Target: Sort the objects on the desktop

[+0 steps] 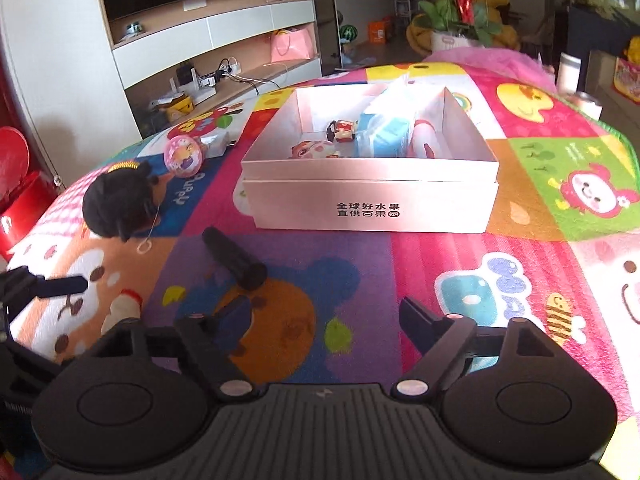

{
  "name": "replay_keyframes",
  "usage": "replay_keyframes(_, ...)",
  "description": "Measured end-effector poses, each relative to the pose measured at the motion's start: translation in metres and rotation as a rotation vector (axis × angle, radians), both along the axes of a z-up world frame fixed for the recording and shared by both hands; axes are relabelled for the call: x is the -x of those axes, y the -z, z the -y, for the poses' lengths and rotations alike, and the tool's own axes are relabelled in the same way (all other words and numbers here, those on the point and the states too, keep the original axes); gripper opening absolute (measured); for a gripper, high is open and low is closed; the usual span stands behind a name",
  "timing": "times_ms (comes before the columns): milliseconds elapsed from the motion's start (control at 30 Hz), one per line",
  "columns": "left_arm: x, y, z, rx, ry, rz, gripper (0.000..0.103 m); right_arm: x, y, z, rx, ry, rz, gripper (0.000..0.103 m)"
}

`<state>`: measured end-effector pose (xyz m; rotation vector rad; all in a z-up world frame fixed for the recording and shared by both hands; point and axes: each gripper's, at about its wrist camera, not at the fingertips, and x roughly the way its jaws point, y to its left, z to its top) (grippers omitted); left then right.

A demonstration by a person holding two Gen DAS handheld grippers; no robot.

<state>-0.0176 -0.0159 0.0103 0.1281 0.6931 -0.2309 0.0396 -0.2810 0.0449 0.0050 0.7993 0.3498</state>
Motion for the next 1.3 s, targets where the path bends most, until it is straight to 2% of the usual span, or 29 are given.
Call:
replay_keyframes(167,-0.002,0.001,0.000,-0.001,-0.006,-0.006,0.102,-0.008,0.008,-0.022,0.041,-0.077,-0.012,0.089)
replay_keyframes(333,-0.002,0.002,0.001,-0.003,-0.005,-0.010,0.102,-0.030,0.014,-0.035,0.042,-0.065,-0.039,0.089)
replay_keyframes(400,-0.001,0.001,0.000,-0.002,-0.006,-0.004,0.102,-0.047,0.020,-0.036,0.035,-0.027,-0.093,0.090)
replay_keyframes(433,0.000,0.000,-0.001,0.001,-0.008,-0.001,0.102,-0.052,0.021,-0.036,0.027,-0.020,-0.097,0.094)
replay_keyframes(500,-0.001,0.000,-0.002,0.005,-0.016,-0.001,0.102,-0.056,0.021,-0.038,0.056,-0.010,-0.074,0.095)
replay_keyframes(667,-0.004,0.002,-0.002,0.008,-0.022,-0.012,0.102,-0.059,0.028,-0.037,0.230,0.084,0.044,0.095)
replay_keyframes(833,-0.006,0.002,-0.001,0.013,-0.021,-0.014,0.102,-0.072,0.030,-0.004,0.262,0.268,0.060,0.096)
replay_keyframes(900,-0.007,0.002,0.000,0.018,-0.021,-0.017,0.102,-0.073,0.032,0.006,0.240,0.292,0.052,0.103)
replay_keyframes(1000,-0.009,0.002,0.002,0.028,-0.014,-0.020,0.102,-0.076,0.037,0.018,0.156,0.322,0.026,0.103)
replay_keyframes(1133,-0.023,-0.007,0.008,0.093,0.030,-0.029,0.102,-0.082,0.047,0.046,-0.043,0.362,-0.067,0.103)
replay_keyframes(1200,-0.039,-0.017,0.014,0.136,0.069,-0.014,0.102,-0.082,0.048,0.048,-0.061,0.360,-0.077,0.103)
replay_keyframes(1300,-0.073,-0.025,0.023,0.185,0.097,-0.033,0.102,-0.080,0.047,0.040,-0.013,0.357,-0.058,0.103)
